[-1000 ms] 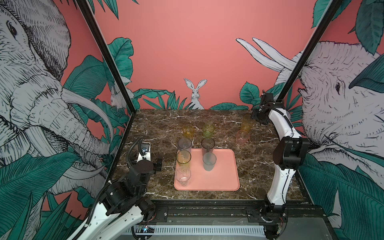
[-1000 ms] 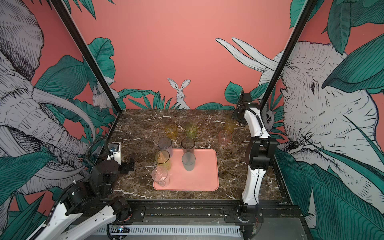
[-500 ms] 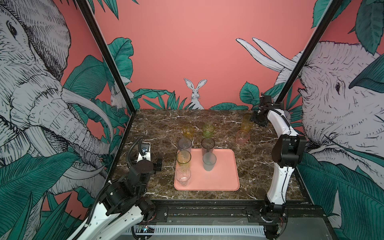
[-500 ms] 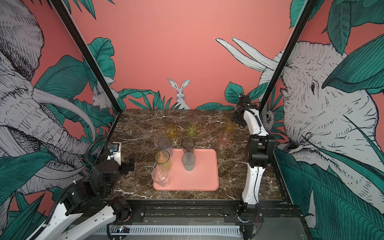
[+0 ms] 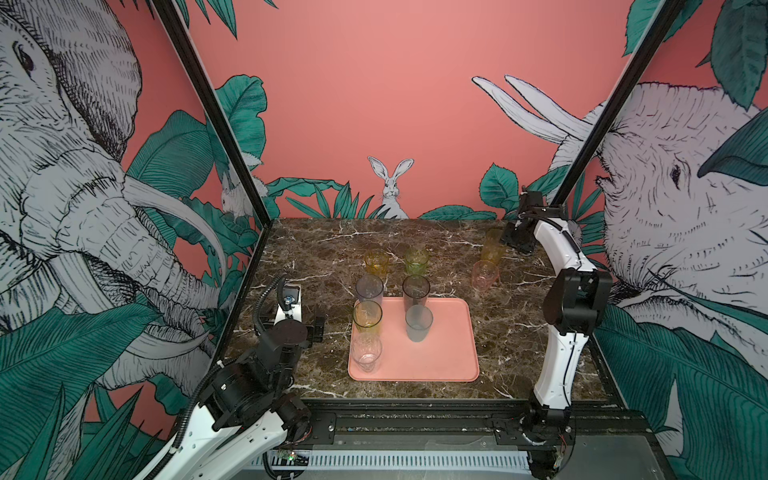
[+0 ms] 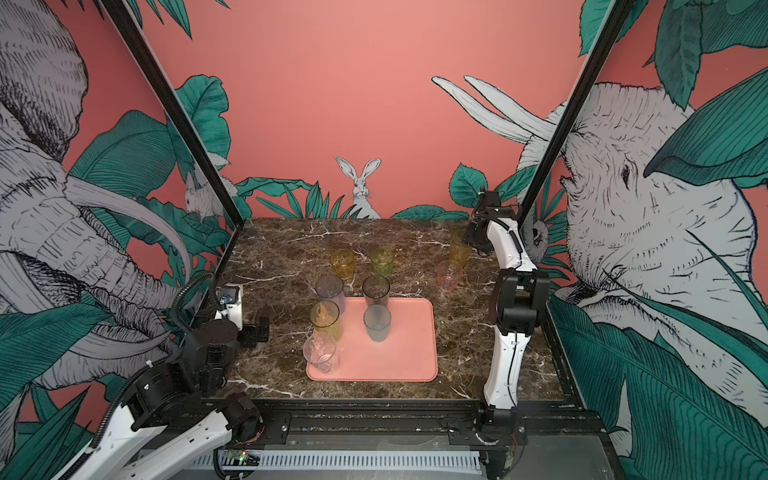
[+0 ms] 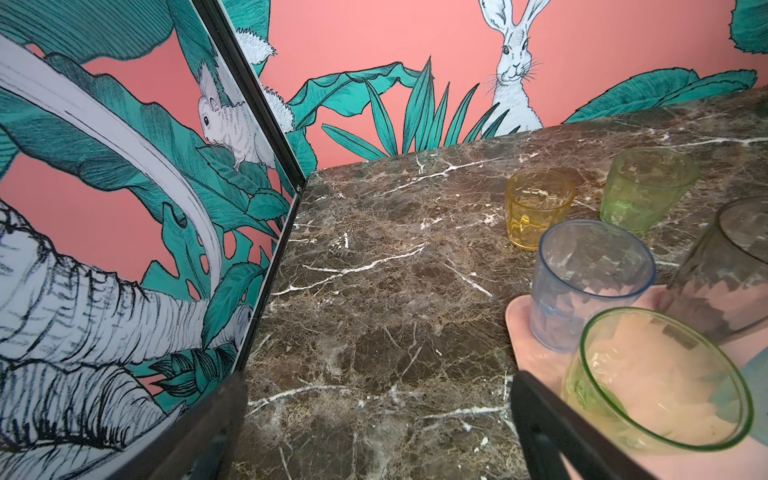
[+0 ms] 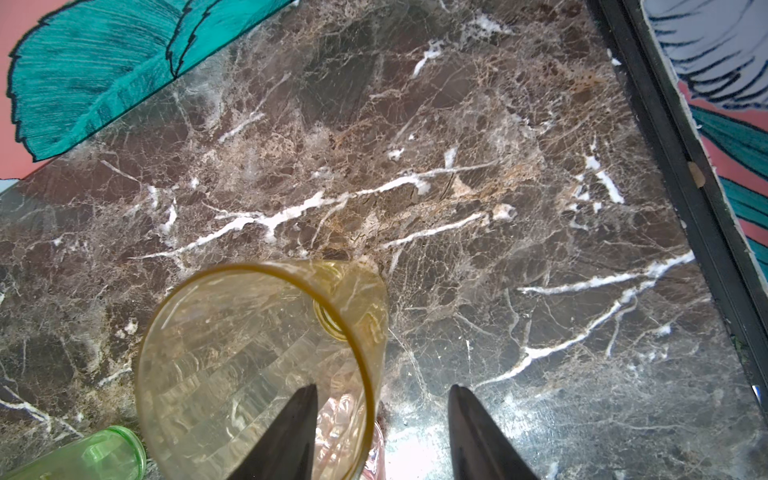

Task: Place the glasses into the tray
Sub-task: 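Lower the open right gripper around the amber cup's rim and close it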

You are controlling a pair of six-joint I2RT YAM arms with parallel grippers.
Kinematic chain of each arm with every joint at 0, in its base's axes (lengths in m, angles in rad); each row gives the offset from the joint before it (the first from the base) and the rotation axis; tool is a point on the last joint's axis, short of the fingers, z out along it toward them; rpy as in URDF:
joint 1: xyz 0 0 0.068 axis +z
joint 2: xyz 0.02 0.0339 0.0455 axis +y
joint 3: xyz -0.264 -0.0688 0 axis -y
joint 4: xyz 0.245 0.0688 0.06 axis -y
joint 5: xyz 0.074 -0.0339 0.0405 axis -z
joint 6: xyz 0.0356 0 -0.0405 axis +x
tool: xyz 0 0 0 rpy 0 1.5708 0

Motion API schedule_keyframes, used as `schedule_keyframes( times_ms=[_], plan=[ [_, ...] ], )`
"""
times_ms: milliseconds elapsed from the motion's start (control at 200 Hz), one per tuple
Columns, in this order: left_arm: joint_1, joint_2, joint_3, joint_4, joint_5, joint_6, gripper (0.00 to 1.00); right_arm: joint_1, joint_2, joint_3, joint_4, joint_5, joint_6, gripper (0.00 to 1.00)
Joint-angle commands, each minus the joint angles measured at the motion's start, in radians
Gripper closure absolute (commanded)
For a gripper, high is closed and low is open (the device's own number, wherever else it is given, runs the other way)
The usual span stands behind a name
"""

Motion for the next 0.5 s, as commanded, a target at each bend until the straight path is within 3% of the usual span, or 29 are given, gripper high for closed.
schedule_keyframes(
  times_ms=[0, 495],
  plan=[
    [0.003, 0.010, -0.007, 0.003, -0.014, -0.011, 0.01, -0.005, 0.017, 0.022, 0.002, -0.012, 0.003, 0.49],
    [0.003, 0.019, -0.009, 0.007, -0.012, -0.011, 0.01, -0.005, 0.036, 0.022, 0.015, -0.036, 0.009, 0.66]
  ],
)
